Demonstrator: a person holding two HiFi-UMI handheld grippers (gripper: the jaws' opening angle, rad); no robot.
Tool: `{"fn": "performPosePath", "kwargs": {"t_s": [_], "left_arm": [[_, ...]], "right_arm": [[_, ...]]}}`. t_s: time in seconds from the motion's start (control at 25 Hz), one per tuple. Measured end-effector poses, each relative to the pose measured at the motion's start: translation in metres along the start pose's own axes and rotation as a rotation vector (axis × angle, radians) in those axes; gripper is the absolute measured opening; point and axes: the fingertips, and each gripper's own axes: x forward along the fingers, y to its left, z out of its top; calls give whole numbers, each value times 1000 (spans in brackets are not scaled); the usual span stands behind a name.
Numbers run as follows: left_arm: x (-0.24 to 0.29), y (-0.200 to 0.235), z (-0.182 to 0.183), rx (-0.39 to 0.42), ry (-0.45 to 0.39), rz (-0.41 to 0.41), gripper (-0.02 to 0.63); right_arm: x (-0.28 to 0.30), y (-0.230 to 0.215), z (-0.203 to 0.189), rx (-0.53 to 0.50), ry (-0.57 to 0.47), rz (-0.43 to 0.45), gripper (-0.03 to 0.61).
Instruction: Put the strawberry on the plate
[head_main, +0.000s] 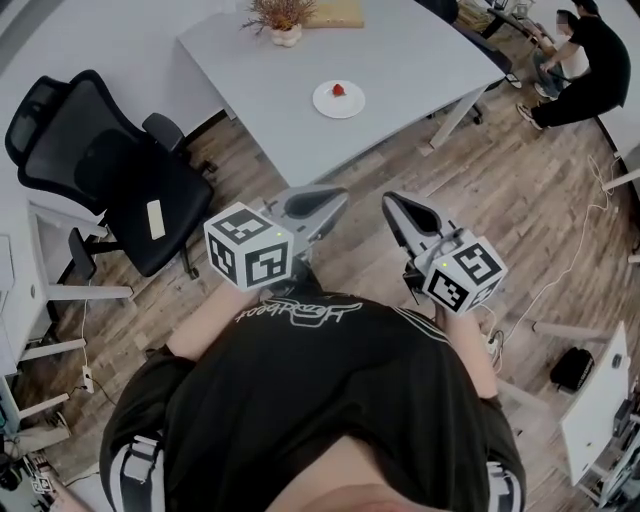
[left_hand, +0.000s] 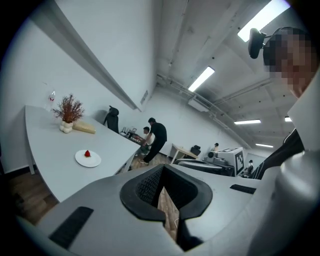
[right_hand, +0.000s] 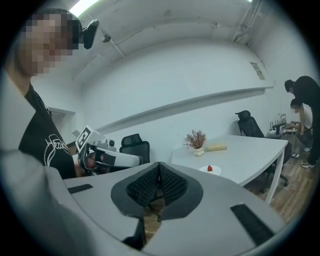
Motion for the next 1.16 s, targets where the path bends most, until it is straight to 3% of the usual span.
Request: {"fn": "performPosePath", "kwargs": {"t_s": [1.16], "left_arm": [[8,-38,-19,2,44,0,6]], "right_arm": [[-37,14,-7,-26,-15,-6,9]]}}
